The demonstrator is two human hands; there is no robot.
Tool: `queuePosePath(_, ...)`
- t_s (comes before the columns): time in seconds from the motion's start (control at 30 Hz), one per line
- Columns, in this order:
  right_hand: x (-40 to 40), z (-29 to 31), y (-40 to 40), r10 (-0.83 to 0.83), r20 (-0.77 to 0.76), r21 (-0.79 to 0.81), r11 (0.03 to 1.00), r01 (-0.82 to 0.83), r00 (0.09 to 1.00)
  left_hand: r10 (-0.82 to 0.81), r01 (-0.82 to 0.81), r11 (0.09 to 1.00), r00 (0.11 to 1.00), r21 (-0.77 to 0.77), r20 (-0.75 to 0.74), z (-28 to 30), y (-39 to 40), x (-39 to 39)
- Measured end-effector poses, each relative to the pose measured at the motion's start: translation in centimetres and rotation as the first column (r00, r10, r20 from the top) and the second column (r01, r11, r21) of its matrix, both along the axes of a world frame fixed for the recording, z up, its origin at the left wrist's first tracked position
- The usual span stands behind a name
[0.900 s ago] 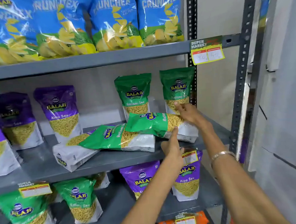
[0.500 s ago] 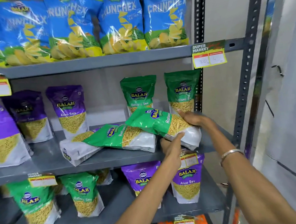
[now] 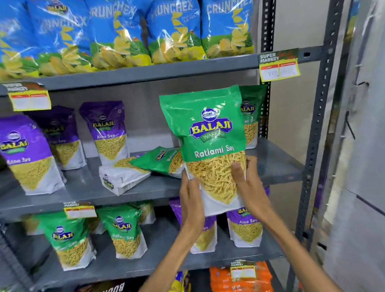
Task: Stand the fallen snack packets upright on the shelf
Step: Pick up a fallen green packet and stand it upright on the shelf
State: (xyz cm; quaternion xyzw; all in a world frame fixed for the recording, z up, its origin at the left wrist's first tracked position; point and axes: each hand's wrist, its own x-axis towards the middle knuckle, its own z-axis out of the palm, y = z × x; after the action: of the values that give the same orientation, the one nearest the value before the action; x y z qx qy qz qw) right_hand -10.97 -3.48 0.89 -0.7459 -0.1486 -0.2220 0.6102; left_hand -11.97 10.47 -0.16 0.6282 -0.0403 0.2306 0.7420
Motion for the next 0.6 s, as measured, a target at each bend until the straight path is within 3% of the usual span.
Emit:
queuePosePath(0.27, -4.7, 2.0, 2.7, 0.098, 0.144, 0.122, 0.986, -0.116, 0.985, -0.044, 0.037, 0.997, 0.993, 0.063, 0.113, 2.2, 2.5, -4.3)
queuePosePath(0.43, -4.4, 2.0, 2.2, 0.105, 0.144, 0.123, 0.985, -0.123, 0.984, -0.018, 0.004, 0.994, 0.991, 0.11, 0.13, 2.1, 2.1, -3.7)
queuePosePath(0.6, -3.1, 1.4, -0.5, 0.157, 0.027, 0.038, 0.987, -0.158, 0.987, -0.069, 0.056, 0.989, 0.993, 0.139, 0.096, 1.5, 1.4, -1.8)
